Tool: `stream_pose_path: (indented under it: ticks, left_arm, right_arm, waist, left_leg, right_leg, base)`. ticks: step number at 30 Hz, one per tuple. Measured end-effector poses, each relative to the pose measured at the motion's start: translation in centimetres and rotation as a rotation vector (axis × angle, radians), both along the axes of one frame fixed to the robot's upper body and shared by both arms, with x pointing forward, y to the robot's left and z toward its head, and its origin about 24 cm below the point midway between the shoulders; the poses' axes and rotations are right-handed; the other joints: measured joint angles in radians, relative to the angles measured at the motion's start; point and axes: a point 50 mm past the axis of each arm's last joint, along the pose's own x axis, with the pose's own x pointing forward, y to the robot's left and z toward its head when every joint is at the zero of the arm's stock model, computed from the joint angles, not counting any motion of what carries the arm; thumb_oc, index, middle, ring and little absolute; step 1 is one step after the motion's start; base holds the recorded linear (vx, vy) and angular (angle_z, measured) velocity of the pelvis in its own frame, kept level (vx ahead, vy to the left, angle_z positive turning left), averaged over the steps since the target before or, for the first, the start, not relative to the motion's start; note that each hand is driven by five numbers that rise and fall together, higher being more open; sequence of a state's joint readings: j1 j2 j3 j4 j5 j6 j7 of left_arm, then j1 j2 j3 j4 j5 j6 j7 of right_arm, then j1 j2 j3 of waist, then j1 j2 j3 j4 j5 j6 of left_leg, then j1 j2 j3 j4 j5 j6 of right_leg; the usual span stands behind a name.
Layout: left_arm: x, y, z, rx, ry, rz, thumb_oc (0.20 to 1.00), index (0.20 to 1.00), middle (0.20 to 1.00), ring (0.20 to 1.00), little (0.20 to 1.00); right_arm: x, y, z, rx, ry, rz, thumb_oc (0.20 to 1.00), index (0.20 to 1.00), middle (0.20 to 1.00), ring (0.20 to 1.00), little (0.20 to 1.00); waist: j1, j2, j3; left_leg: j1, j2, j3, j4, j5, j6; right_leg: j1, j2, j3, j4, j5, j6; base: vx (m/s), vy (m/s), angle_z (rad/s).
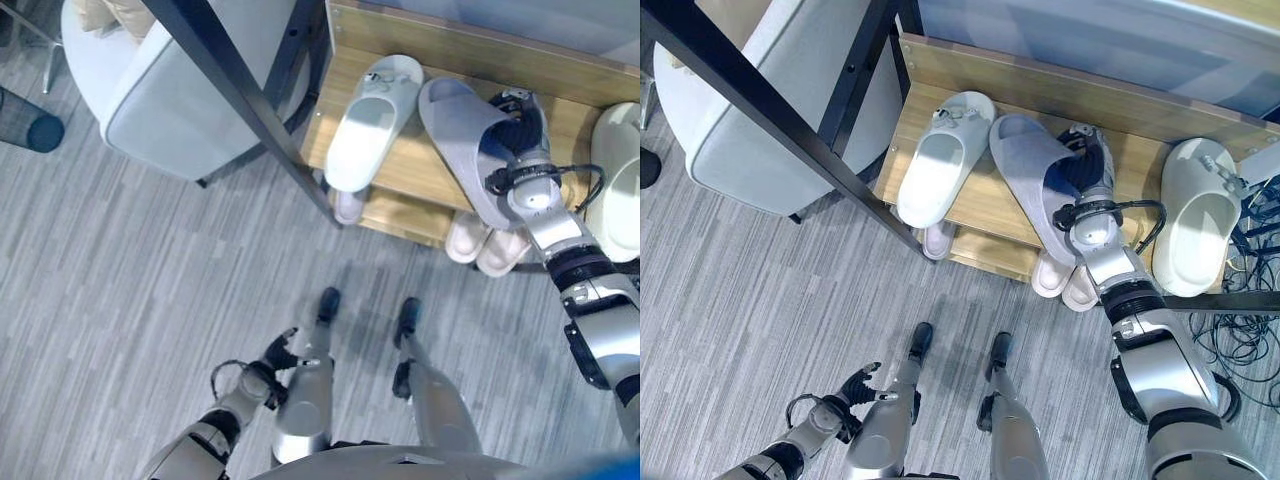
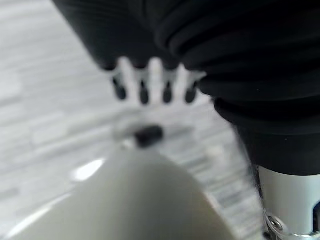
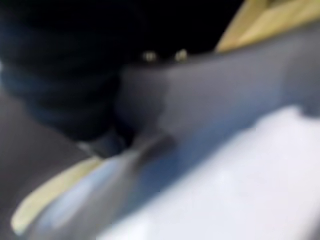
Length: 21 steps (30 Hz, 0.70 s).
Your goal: Arrange the slippers neatly on the shoe rack.
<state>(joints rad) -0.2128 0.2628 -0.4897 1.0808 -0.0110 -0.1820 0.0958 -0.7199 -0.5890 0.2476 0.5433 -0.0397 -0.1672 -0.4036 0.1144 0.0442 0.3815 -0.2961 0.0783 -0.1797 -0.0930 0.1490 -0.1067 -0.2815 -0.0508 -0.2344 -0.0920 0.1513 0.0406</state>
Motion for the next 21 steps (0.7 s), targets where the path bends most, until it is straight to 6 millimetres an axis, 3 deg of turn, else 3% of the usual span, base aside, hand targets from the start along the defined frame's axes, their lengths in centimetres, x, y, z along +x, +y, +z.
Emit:
stream_pose_path:
  ticks: [2, 3, 10, 13, 18, 21]
  left_arm:
    - [0.5, 0.0, 0.4, 0.005, -0.029, 0.006, 1.000, 1.000, 1.000, 1.000, 1.000]
    - [0.8, 0.7, 0.8, 0.009, -0.052, 0.033, 1.000, 1.000, 1.000, 1.000, 1.000]
    - [3.1, 3.5, 2.7, -0.004, -0.166, 0.236, 1.000, 1.000, 1.000, 1.000, 1.000]
    - [4.8, 5.8, 4.7, 0.015, -0.270, 0.353, 1.000, 1.000, 1.000, 1.000, 1.000]
    - [5.4, 10.1, 7.0, 0.078, -0.382, 0.510, 1.000, 1.000, 1.000, 1.000, 1.000]
    - [6.0, 12.1, 8.6, 0.090, -0.456, 0.615, 1.000, 1.000, 1.000, 1.000, 1.000]
  right_arm:
    - [-2.0, 0.4, -0.7, 0.028, -0.054, 0.033, 0.200, 0.200, 0.200, 0.200, 0.200]
    - [-3.6, 1.5, -1.9, 0.109, -0.082, 0.075, 0.200, 0.200, 0.200, 0.200, 0.200]
    - [-9.4, 5.8, -6.1, 0.174, 0.026, 0.383, 0.200, 0.200, 0.200, 0.200, 0.200]
    - [-10.5, 7.0, -7.9, 0.149, 0.120, 0.479, 0.200, 0.200, 0.200, 0.200, 0.200]
    - [-11.3, 7.5, -10.6, 0.151, 0.260, 0.534, 0.200, 0.200, 0.200, 0.200, 0.200]
    - [-10.8, 6.9, -12.2, 0.104, 0.329, 0.514, 0.200, 0.200, 0.200, 0.200, 0.200]
  waist:
    - [-0.004, -0.010, 0.020]
    - [-0.023, -0.032, 0.035]
    - [-0.075, -0.107, 0.081]
    - [-0.087, -0.116, 0.114]
    - [-0.125, -0.113, 0.123]
    - [-0.135, -0.100, 0.132]
  left_leg:
    - [-0.001, -0.005, 0.001, 0.000, 0.001, 0.001]
    - [-0.002, -0.008, 0.002, 0.000, 0.001, 0.001]
    - [-0.050, -0.016, 0.015, 0.040, -0.010, 0.002]
    - [-0.127, -0.025, 0.039, 0.159, -0.062, 0.006]
    - [-0.253, -0.033, 0.053, 0.341, -0.131, 0.017]
    - [-0.377, -0.035, 0.056, 0.537, -0.212, 0.031]
  right_leg:
    - [-0.001, -0.003, 0.001, 0.000, 0.001, 0.000]
    - [-0.003, -0.003, 0.002, 0.000, 0.002, 0.000]
    - [-0.045, -0.012, 0.022, 0.003, 0.014, 0.005]
    - [-0.111, -0.019, 0.053, 0.071, 0.005, 0.009]
    - [-0.232, -0.030, 0.075, 0.223, -0.046, 0.005]
    - [-0.358, -0.045, 0.088, 0.423, -0.128, 0.000]
  base:
    - [-0.03, 0.022, 0.01]
    - [-0.05, 0.004, -0.05]
    - [-0.08, 0.030, -0.06]
    - [-0.11, 0.075, -0.28]
    - [-0.09, 0.082, -0.12]
    - [-0.01, 0.070, -0.08]
